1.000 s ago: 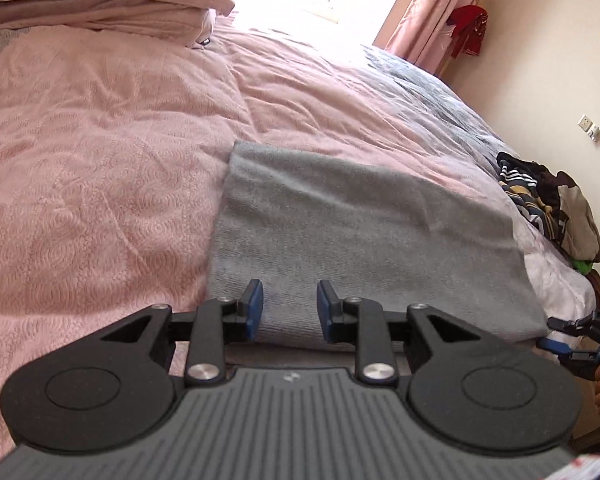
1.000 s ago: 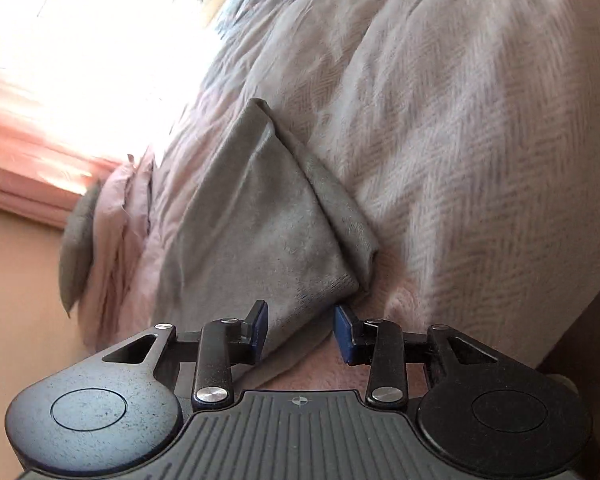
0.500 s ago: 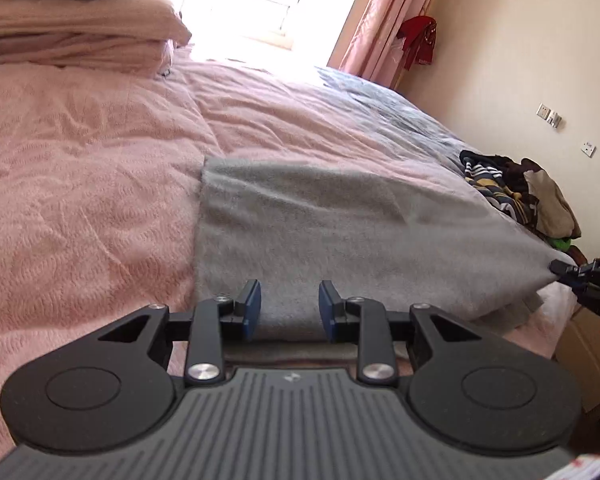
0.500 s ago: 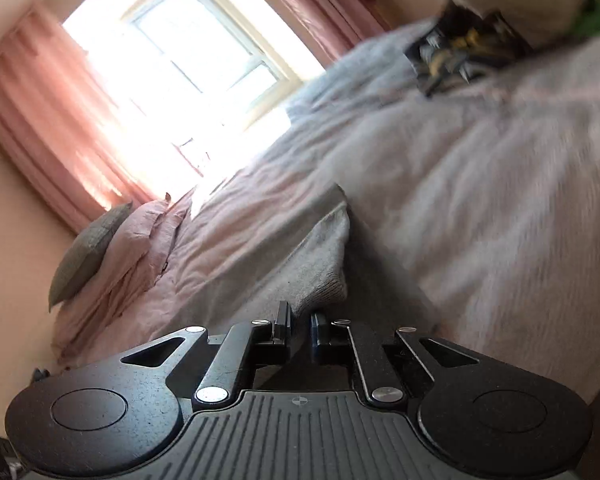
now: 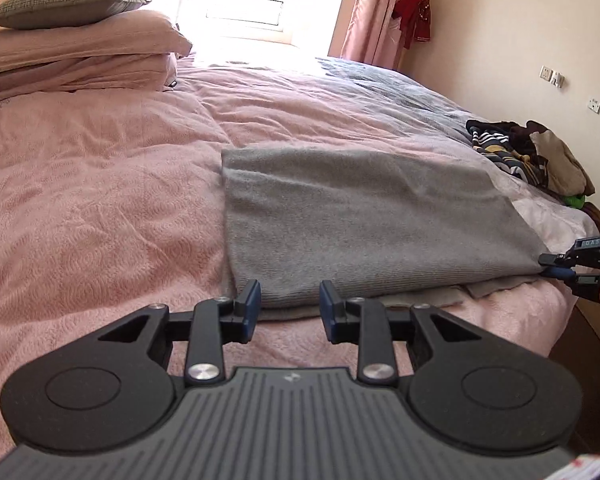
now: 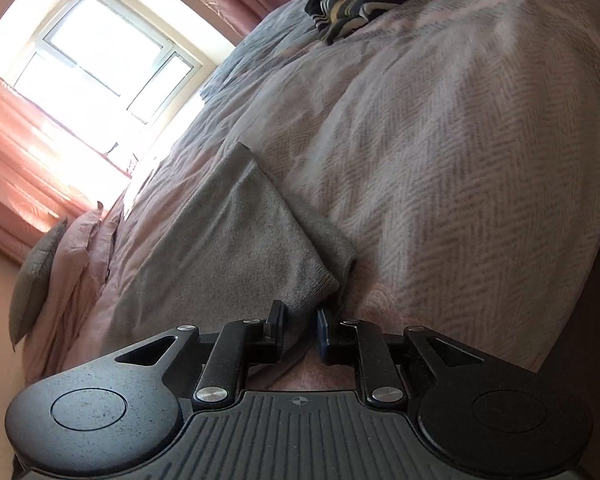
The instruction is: Fold clothes
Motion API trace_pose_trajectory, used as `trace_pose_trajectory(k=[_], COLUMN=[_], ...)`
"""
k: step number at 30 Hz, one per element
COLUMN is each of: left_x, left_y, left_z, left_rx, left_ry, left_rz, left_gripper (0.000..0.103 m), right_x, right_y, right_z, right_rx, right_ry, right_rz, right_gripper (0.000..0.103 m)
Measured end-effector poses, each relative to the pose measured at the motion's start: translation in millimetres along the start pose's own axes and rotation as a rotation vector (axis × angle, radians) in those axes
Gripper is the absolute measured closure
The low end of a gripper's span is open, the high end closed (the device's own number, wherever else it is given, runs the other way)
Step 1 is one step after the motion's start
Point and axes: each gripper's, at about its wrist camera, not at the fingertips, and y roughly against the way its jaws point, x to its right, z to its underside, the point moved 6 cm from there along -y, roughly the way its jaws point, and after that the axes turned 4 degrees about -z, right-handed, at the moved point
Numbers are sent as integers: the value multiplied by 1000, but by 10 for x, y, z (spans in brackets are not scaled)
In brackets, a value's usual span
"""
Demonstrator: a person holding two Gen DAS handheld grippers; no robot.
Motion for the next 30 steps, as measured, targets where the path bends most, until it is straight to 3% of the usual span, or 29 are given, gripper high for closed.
trace_pose_trajectory(k=[2, 4, 7, 8, 9, 12, 15, 18, 22, 25, 27, 29, 30], left_x=[-63, -93, -54, -45, -21, 156, 482, 840, 1122, 1135, 980, 780, 681], left_y=[-115, -227, -102, -66, -60, -280, -711, -1198, -1795, -2181, -2321, -2293, -2250], left_z=[52, 127, 21, -72, -180, -569, -911, -1124, -1191, -1130, -1092, -1109, -1097], left_rx=[-67, -138, -116, -93, -70, -15, 14, 18, 14, -8, -45, -50, -44], left_ry=[67, 43, 5, -3, -19, -97, -148, -184, -243, -301, -275, -202, -207], left_rz=[15, -34, -49, -55, -60, -84, -43, 14, 5, -60, -107, -117, -156], left_gripper=[77, 83, 83, 83, 83, 82, 82, 82, 82, 78, 77, 77, 77], right_x=[-8, -24, -138, -251, -378, -928, -1484, -1885, -2061, -1918, -1714, -1493, -1372], right_y=[-3, 10, 156, 222, 268, 209, -263, -904, -1584, -1938, -2127, -2187, -2174], right_z=[-35, -18, -42, -67, -96, -126, -27, 186, 317, 309, 236, 11, -137], right_rx=[-6, -32, -49, -25, 27, 133, 81, -2, -31, -61, -41, 4, 11], right_ry=[23, 80, 180, 266, 354, 593, 749, 919, 1120, 1188, 1261, 1221, 1171], right_rz=[11, 62, 196, 284, 307, 185, -24, -89, -37, -20, 41, 114, 137], right_gripper=[90, 90, 88, 88, 88, 87, 87, 87, 87, 87, 87, 87, 87])
